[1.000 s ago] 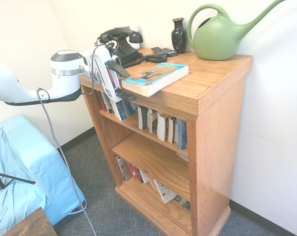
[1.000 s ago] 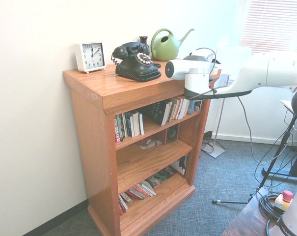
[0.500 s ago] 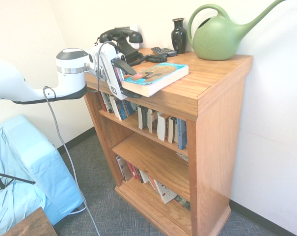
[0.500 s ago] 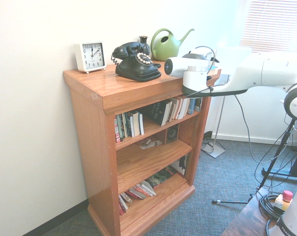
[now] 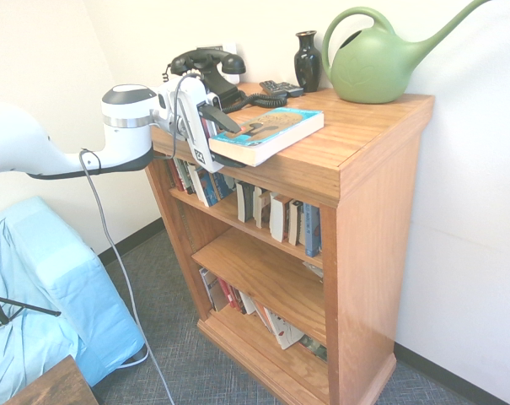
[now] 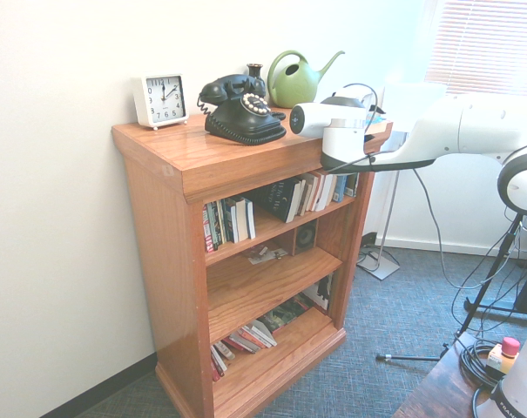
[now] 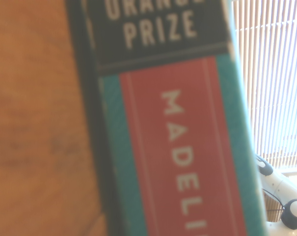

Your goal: Organize the shelf

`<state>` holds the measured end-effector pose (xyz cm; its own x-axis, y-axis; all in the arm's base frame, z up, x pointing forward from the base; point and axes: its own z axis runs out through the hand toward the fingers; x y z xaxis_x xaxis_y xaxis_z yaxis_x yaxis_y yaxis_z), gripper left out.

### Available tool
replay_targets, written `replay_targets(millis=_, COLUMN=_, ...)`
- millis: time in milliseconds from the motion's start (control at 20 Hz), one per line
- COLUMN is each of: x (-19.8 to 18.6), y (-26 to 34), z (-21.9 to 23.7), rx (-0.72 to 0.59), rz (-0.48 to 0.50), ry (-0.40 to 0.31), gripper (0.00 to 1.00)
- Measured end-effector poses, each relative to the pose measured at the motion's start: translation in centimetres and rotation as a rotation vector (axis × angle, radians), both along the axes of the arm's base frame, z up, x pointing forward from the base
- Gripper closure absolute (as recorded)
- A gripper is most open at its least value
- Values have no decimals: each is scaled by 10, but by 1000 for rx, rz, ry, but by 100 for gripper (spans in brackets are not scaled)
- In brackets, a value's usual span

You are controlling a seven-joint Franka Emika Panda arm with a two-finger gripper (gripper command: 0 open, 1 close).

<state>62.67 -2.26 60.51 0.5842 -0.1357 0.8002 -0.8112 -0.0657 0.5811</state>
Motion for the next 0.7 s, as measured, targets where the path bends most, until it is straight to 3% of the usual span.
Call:
replay_targets(millis=250, x=6, y=2, z=-2, rx=6, rz=24, ry=43, gripper=100)
replay_targets(millis=700, x=7, y=0, z=-2, rx=10, rz=29, ry=43, gripper=100)
